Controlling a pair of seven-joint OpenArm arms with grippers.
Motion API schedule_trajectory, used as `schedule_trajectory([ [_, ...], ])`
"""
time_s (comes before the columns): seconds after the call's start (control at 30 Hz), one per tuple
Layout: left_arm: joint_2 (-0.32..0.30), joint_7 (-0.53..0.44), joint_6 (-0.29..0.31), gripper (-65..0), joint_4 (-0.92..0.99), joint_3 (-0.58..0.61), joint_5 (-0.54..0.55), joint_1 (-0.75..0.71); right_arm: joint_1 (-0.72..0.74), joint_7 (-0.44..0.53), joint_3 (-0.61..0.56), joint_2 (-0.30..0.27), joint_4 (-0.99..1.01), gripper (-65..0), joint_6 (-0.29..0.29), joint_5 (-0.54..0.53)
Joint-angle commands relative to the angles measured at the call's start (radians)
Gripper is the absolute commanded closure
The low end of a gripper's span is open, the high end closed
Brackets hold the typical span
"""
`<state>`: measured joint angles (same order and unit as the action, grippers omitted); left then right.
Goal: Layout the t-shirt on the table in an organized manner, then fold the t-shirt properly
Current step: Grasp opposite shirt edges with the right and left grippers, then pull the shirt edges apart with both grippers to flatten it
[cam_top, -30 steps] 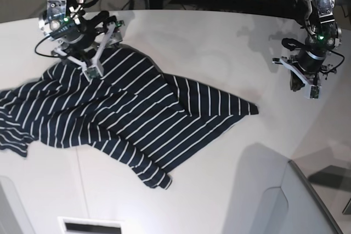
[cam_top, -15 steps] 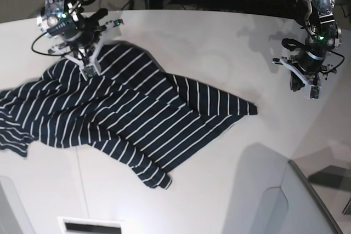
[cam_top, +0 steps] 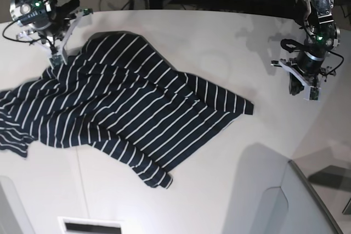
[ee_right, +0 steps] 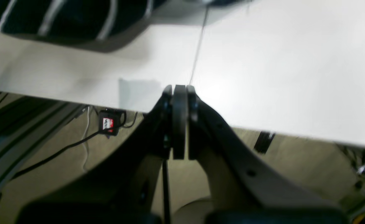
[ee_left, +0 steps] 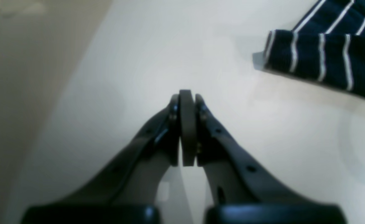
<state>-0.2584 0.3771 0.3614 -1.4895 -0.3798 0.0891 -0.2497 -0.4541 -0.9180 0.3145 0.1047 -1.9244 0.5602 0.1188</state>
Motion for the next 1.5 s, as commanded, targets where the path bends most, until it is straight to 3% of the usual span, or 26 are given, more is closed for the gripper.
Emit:
schedule_trajectory([
  [0.0, -0.014, -0.025, 0.003, 0.0, -0.026, 0.04, 0.008, 0.016, 0.008, 0.009, 0.002, 0.002, -0.007, -0.8, 0.008, -0.006],
  [0.07, -0.014, -0.025, 0.003, 0.0, -0.026, 0.11, 0.014, 0.029, 0.045, 0.009, 0.007, 0.005, 0.004, -1.1, 0.01, -0.008],
  [0.13, -0.006, -0.025, 0.003, 0.0, -0.026, 0.176, 0.018, 0.056, 0.09, 0.007, 0.053, 0.008, 0.024, -5.9, 0.01, -0.046],
  [0.27, 0.044, -0.02, 0.003, 0.0, -0.026, 0.25, 0.018, 0.105, 0.173, 0.001, 0.26, 0.0, 0.102, -29.4, 0.01, -0.279],
  [0.3, 0.06, -0.02, 0.003, -3.5, -0.024, 0.258, 0.018, 0.118, 0.191, 0.001, 0.315, -0.006, 0.133, -35.9, 0.01, -0.328],
  [0.37, 0.087, -0.019, 0.003, -23.7, -0.012, 0.262, 0.018, 0.151, 0.228, 0.004, 0.391, -0.029, 0.201, -46.8, 0.01, -0.391],
  [0.43, 0.112, -0.019, 0.003, -39.0, 0.011, 0.262, 0.018, 0.184, 0.266, 0.006, 0.43, -0.046, 0.277, -51.0, 0.01, -0.419],
  [0.5, 0.126, -0.019, 0.003, -47.2, 0.054, 0.275, 0.01, 0.223, 0.311, 0.009, 0.466, -0.067, 0.365, -50.9, 0.011, -0.431],
  [0.57, 0.118, -0.017, 0.003, -45.1, 0.135, 0.331, 0.01, 0.266, 0.371, 0.01, 0.518, -0.09, 0.457, -50.9, 0.011, -0.44],
  [0.63, 0.1, -0.022, -0.003, -38.8, 0.229, 0.379, 0.008, 0.303, 0.42, 0.01, 0.564, -0.109, 0.53, -50.9, 0.011, -0.44],
  [0.9, 0.075, -0.094, -0.006, -0.8, 0.445, 0.408, 0.008, 0.329, 0.461, 0.004, 0.584, -0.128, 0.603, -50.7, 0.011, -0.44],
  [1.07, 0.028, -0.111, -0.009, 0.0, 0.459, 0.4, 0.008, 0.3, 0.463, -0.039, 0.579, -0.084, 0.595, -50.7, 0.014, -0.442],
  [1.17, 0.0, -0.112, -0.06, 0.0, 0.458, 0.4, 0.008, 0.273, 0.461, -0.072, 0.516, -0.079, 0.595, -50.7, 0.016, -0.442],
  [1.33, -0.032, -0.112, -0.075, 0.0, 0.456, 0.4, 0.008, 0.241, 0.441, -0.079, 0.438, -0.055, 0.593, -50.7, 0.11, -0.442],
  [1.47, -0.037, -0.112, -0.077, 0.0, 0.416, 0.399, 0.01, 0.212, 0.433, -0.12, 0.433, -0.035, 0.57, -50.7, 0.133, -0.442],
])
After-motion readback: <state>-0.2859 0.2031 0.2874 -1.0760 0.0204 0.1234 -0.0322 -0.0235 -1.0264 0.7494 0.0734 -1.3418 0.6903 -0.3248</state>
